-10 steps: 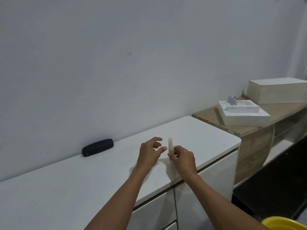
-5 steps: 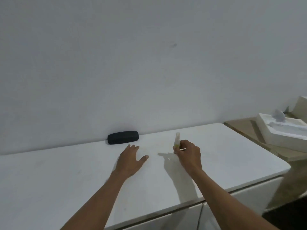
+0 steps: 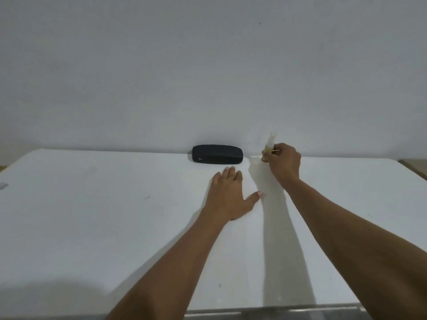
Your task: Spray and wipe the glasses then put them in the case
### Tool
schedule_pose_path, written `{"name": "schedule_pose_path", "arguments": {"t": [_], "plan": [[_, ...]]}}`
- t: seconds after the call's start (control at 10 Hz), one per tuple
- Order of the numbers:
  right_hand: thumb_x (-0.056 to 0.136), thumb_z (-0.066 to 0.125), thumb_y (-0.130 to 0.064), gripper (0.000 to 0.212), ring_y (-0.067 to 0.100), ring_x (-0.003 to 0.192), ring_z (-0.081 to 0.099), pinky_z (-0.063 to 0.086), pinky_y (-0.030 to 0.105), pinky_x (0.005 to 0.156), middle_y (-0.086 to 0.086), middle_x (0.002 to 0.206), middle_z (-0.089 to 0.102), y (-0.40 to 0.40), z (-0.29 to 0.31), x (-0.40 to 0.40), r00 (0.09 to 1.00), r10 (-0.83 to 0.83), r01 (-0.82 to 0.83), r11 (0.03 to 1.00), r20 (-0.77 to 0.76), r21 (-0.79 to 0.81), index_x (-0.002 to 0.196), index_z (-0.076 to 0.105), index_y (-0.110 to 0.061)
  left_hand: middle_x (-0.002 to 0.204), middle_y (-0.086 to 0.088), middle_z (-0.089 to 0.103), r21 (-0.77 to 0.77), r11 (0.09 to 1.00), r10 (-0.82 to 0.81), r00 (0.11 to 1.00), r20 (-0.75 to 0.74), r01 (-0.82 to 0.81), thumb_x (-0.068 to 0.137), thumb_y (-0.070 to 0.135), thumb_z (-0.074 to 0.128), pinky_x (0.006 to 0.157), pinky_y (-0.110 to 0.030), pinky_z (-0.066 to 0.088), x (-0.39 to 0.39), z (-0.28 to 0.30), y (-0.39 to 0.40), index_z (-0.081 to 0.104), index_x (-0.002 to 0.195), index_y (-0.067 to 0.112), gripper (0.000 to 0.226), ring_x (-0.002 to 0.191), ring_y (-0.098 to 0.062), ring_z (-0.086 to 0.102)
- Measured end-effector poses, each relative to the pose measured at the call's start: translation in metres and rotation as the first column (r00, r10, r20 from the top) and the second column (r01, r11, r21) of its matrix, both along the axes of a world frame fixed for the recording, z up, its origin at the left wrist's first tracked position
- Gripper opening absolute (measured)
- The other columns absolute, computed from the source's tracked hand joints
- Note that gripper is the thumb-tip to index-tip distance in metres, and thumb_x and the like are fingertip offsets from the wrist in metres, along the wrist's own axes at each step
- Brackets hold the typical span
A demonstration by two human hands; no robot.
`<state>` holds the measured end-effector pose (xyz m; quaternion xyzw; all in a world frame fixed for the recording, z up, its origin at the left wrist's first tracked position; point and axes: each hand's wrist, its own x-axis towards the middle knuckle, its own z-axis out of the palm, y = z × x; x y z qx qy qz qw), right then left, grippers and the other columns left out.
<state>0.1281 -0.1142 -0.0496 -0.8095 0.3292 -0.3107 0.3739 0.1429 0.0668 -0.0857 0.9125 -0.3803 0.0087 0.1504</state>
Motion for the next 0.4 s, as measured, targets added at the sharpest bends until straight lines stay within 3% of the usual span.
{"name": "schedule_pose_path", "arguments": {"t": [0.2,0.4], "plan": [[0.09,0.071,-0.028,0.025,0.028,0.095,0.068,0.054,0.039,0.085,0.009,0.101,0.076,-0.006,-0.005,0.024,1.0,-0.015,0.014,0.999,-0.018,-0.034,0.106,0.074,-0.009,0.166,-0.014,0.021,-0.035,0.999,-0.002,1.0,0.001,0.002,0.095,0.071,0.033,0.125,-0.045,0.01,0.003,-0.004,-0.002,0.026,0.156,0.005,0.09,0.155,-0.028,0.014],[0.087,0.075,-0.028,0.04,0.028,0.105,0.067,0.05,0.034,0.089,0.01,0.114,0.074,-0.008,-0.013,0.024,0.998,-0.039,0.041,0.999,-0.057,0.033,0.121,0.07,-0.007,0.166,-0.013,0.022,-0.043,0.999,0.008,1.0,-0.004,-0.008,0.095,0.07,0.033,0.124,-0.044,0.01,0.003,-0.005,-0.002,0.027,0.156,0.007,0.088,0.155,-0.027,0.014]]}}
